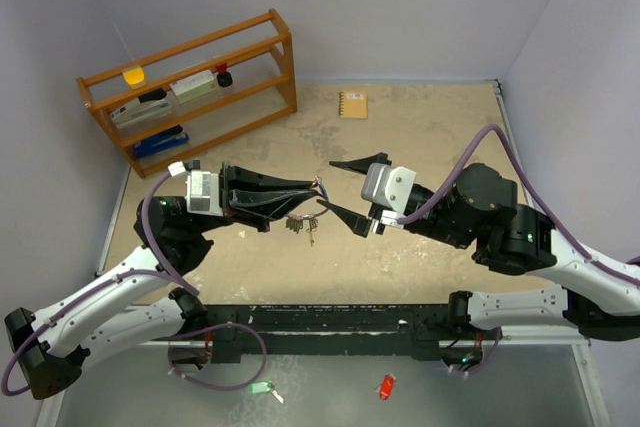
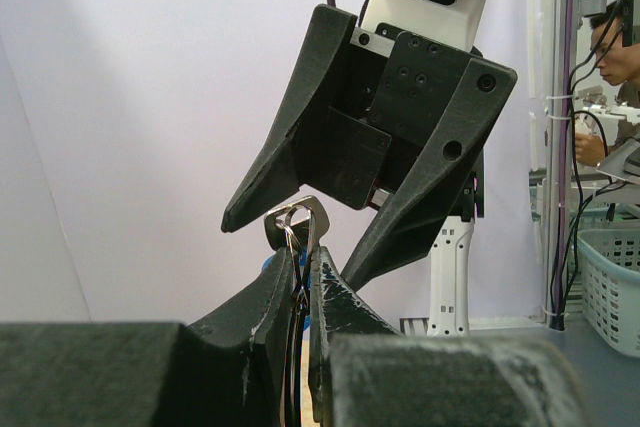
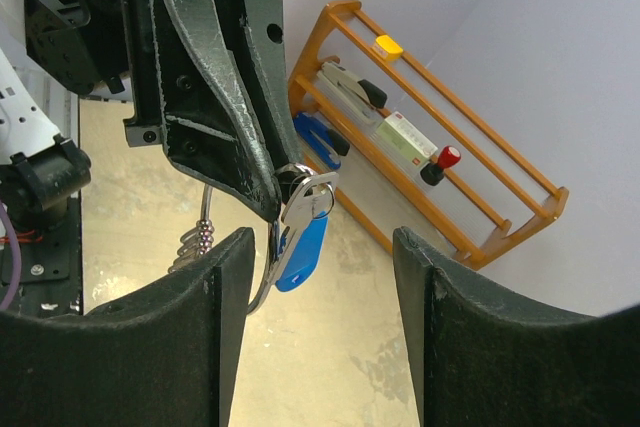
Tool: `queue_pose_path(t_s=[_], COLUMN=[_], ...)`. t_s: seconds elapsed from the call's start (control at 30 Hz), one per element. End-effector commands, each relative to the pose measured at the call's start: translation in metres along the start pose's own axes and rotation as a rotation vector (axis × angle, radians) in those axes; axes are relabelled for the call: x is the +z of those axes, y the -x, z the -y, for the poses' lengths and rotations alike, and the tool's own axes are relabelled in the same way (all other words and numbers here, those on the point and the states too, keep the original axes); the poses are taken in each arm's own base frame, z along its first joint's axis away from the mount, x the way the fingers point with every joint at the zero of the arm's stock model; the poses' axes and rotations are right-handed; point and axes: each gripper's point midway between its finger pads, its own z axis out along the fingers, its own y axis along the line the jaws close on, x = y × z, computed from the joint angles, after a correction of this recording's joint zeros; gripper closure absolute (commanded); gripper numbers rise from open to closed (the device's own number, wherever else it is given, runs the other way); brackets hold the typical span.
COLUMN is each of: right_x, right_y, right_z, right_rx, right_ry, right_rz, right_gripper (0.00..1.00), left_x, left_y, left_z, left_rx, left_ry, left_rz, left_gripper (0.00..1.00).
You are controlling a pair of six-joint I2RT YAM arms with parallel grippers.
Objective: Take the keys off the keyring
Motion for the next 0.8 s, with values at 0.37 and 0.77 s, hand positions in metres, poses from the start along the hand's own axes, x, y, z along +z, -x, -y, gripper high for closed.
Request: queue_pose_path(t_s=[0.37, 0.77], right_x=[-0.006, -0.001], right_y=[0.02, 0.011], right_z=[0.023, 0.028], right_rx=[-0.012, -0.037], right_ry=[-0.099, -0.145], right_rz=[0.069, 0.041], right_gripper=[0.48, 0.73], left_x=[0.007, 0.009], left_y=[0.03, 0.033], left_z=[0.006, 0.011], left_rx=[0.03, 0.009], left_ry=[-0.032, -0.055], left_rz=[0.077, 0.091], left_gripper=[1.0, 1.0])
